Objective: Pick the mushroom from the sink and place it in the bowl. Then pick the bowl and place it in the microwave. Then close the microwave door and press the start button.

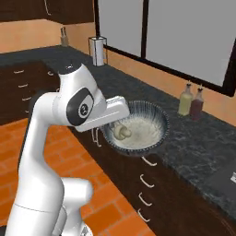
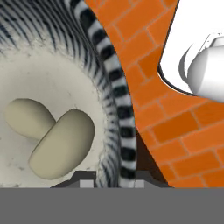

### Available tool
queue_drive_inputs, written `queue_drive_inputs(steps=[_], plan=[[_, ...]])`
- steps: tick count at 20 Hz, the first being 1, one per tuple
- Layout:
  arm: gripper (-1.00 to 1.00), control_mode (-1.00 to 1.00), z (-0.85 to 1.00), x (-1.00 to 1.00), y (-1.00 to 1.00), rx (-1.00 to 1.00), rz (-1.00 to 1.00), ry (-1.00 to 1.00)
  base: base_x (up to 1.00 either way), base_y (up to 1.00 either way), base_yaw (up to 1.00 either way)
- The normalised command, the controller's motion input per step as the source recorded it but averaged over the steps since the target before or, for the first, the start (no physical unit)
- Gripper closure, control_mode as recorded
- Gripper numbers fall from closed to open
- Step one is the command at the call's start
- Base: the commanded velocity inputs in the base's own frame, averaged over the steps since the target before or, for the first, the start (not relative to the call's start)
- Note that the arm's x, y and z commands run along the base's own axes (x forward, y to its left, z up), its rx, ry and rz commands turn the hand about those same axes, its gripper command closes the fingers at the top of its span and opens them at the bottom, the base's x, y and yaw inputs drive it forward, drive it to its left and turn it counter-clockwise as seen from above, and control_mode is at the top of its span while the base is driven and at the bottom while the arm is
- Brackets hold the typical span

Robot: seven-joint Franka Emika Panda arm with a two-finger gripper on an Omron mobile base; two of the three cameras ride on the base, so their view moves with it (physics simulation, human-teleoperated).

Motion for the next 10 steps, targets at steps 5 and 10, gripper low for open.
queue_drive_inputs(steps=[5, 10], plan=[[1.00, 1.00, 0.00, 0.00, 0.00, 0.00, 0.00, 0.00, 0.66, 0.09, 0.77], [1.00, 1.00, 0.00, 0.00, 0.00, 0.00, 0.00, 0.00, 1.00, 0.31, 0.46]])
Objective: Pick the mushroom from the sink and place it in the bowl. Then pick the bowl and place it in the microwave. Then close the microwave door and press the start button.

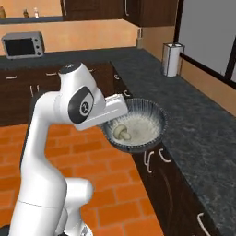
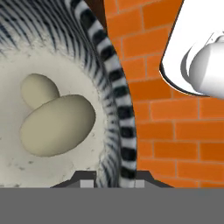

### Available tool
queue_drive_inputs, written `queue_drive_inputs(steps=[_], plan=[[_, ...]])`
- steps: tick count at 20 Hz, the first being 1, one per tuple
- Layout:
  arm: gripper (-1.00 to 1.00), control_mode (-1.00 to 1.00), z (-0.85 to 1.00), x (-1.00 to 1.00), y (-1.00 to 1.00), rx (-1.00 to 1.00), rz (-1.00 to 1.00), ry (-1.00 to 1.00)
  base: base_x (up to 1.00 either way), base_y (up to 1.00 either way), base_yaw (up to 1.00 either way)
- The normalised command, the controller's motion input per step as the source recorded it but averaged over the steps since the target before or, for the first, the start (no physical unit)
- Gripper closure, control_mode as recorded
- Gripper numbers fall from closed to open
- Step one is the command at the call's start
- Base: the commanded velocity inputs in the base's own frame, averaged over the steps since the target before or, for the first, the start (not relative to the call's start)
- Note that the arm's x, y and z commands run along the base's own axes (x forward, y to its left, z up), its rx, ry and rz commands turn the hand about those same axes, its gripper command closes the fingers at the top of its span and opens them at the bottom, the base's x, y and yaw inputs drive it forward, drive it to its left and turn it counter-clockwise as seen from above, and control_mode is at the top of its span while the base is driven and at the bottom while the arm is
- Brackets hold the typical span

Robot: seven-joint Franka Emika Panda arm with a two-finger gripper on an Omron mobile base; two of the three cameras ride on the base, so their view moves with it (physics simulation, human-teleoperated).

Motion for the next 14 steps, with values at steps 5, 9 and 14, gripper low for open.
queue_drive_inputs(steps=[5, 9, 14], plan=[[1.00, 1.00, 0.00, 0.00, 0.00, 0.00, 0.00, 0.00, 1.00, 0.47, 0.29], [1.00, 1.00, 0.00, 0.00, 0.00, 0.00, 0.00, 0.00, 1.00, 0.51, 0.31], [1.00, 1.00, 0.00, 0.00, 0.00, 0.00, 0.00, 0.00, 1.00, 0.40, 0.31]])
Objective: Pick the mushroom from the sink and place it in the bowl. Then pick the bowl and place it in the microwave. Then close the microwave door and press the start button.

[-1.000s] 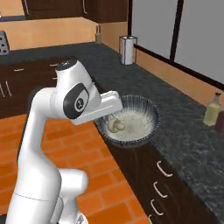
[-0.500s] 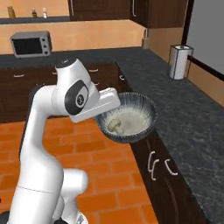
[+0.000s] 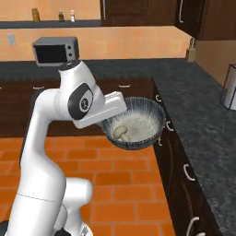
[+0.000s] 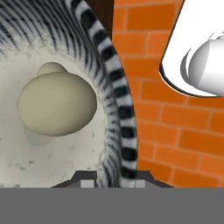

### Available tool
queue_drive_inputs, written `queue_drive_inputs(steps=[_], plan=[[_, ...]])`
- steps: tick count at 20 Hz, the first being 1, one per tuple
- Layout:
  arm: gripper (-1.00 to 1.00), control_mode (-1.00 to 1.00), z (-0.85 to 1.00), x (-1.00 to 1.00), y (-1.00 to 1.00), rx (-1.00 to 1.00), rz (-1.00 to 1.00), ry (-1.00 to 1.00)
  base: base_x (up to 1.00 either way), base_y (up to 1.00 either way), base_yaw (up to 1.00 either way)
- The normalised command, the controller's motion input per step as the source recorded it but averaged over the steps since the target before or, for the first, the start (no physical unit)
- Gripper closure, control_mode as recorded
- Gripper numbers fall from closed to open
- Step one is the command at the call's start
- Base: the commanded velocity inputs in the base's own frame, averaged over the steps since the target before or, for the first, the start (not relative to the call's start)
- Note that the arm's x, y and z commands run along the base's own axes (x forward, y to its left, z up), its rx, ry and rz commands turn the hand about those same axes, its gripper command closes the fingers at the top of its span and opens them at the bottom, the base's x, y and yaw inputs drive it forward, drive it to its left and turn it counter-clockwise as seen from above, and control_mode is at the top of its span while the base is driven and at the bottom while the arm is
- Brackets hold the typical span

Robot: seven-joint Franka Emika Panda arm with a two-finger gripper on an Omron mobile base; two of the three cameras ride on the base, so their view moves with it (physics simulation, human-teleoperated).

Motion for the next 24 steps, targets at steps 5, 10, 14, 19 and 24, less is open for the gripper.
queue_drive_inputs(steps=[5, 10, 14, 19, 24], plan=[[1.00, 1.00, 0.00, 0.00, 0.00, 0.00, 0.00, 0.00, 1.00, 0.16, 0.50], [1.00, 1.00, 0.00, 0.00, 0.00, 0.00, 0.00, 0.00, 1.00, 0.00, 0.71], [1.00, 1.00, 0.00, 0.00, 0.00, 0.00, 0.00, 0.00, 1.00, 0.00, 0.75], [1.00, 1.00, 0.00, 0.00, 0.00, 0.00, 0.00, 0.00, 1.00, 0.00, 0.73], [1.00, 1.00, 0.00, 0.00, 0.00, 0.00, 0.00, 0.00, 1.00, 0.00, 0.75]])
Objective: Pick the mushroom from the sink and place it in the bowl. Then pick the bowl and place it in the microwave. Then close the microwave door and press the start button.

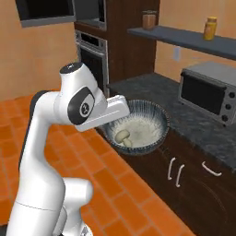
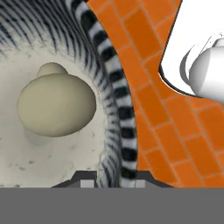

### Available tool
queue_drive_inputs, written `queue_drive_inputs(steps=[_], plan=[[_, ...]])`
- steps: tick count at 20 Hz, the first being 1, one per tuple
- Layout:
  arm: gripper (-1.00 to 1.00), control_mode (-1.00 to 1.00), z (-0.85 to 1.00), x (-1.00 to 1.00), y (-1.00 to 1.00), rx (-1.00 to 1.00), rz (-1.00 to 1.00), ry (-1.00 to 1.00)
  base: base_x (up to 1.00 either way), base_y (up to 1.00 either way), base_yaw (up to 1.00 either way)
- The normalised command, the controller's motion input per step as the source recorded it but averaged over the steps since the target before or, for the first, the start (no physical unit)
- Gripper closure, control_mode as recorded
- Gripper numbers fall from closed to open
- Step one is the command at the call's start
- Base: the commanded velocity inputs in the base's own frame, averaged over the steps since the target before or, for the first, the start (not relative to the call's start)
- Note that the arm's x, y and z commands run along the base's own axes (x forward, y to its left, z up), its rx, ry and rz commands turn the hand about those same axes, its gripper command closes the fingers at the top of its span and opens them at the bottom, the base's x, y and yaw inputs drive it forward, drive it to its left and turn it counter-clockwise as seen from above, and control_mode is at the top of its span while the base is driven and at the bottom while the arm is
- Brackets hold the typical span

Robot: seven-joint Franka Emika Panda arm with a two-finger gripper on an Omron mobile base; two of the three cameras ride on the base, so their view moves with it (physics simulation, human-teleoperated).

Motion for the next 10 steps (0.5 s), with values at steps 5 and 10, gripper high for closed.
queue_drive_inputs(steps=[5, 10], plan=[[1.00, 1.00, 0.00, 0.00, 0.00, 0.00, 0.00, 0.00, 1.00, 0.00, 0.67], [1.00, 1.00, 0.00, 0.00, 0.00, 0.00, 0.00, 0.00, 1.00, 0.24, 0.14]])
